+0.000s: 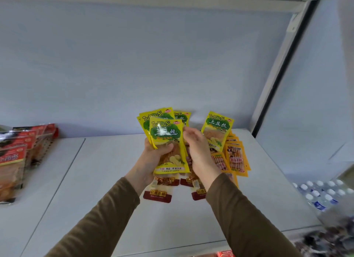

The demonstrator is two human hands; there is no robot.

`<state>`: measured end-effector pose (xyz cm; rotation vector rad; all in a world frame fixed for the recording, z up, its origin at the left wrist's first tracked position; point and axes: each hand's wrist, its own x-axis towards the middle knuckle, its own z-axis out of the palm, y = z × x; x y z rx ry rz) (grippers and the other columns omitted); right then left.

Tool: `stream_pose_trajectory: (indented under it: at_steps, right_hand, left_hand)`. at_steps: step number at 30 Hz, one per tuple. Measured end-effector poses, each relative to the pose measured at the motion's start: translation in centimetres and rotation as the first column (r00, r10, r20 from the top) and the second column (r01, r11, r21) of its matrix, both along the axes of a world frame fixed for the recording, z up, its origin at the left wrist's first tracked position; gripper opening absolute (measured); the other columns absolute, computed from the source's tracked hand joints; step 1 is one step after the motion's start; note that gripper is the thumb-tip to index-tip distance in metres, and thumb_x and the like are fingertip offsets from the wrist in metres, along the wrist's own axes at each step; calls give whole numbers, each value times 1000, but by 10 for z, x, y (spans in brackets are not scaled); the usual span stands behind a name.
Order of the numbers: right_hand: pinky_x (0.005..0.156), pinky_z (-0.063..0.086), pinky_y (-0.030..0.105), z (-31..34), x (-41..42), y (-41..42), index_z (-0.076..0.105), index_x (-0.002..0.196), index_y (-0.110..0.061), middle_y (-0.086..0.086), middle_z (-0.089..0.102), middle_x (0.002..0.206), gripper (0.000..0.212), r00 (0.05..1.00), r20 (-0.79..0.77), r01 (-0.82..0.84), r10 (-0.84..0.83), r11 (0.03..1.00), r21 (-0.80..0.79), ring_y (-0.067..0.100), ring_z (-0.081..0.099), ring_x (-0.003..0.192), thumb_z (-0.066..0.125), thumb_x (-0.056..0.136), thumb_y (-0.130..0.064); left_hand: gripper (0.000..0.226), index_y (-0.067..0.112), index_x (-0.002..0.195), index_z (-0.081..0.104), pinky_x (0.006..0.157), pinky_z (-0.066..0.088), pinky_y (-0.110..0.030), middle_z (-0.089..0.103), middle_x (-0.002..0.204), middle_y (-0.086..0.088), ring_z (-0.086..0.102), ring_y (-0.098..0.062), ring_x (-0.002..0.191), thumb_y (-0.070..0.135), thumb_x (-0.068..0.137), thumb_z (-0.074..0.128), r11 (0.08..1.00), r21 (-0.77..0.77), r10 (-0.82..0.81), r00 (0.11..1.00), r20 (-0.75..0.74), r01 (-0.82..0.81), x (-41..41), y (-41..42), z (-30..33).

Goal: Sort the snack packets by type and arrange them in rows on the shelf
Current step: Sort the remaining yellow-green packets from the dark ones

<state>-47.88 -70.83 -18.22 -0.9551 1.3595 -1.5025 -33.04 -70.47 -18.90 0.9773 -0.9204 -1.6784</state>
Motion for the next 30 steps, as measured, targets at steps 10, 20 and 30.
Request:
stream_pose_trajectory:
  at_steps: [10,20,30]
  right_hand:
    - [106,38,50,-11,-113,-32,13,157,-19,19,53,141,98,677,-722,368,-142,915,164,41,48,130,73,84,-46]
    - [67,54,27,1,-109,-59,53,123,-23,-4,67,107,28,951,-177,238,-254,965,-107,12,69,90,55,99,-11]
    - [89,54,45,-12,-25,-93,41,144,-13,7,55,129,46,945,-323,31,48,971,236,29,60,115,55,100,-11]
  left_hand:
    - [61,29,132,48,65,60,-61,75,113,-15,74,-45,97,7,84,78,994,101,43,997,-61,-36,22,-8,-13]
    - [65,21,141,47,90,54,-70,72,123,-16,72,-43,106,7,84,75,991,33,132,990,-54,-130,47,-10,-12]
    - [59,18,141,48,65,62,-42,74,118,-15,76,-35,96,4,89,72,981,46,194,978,-79,-191,58,-10,-20]
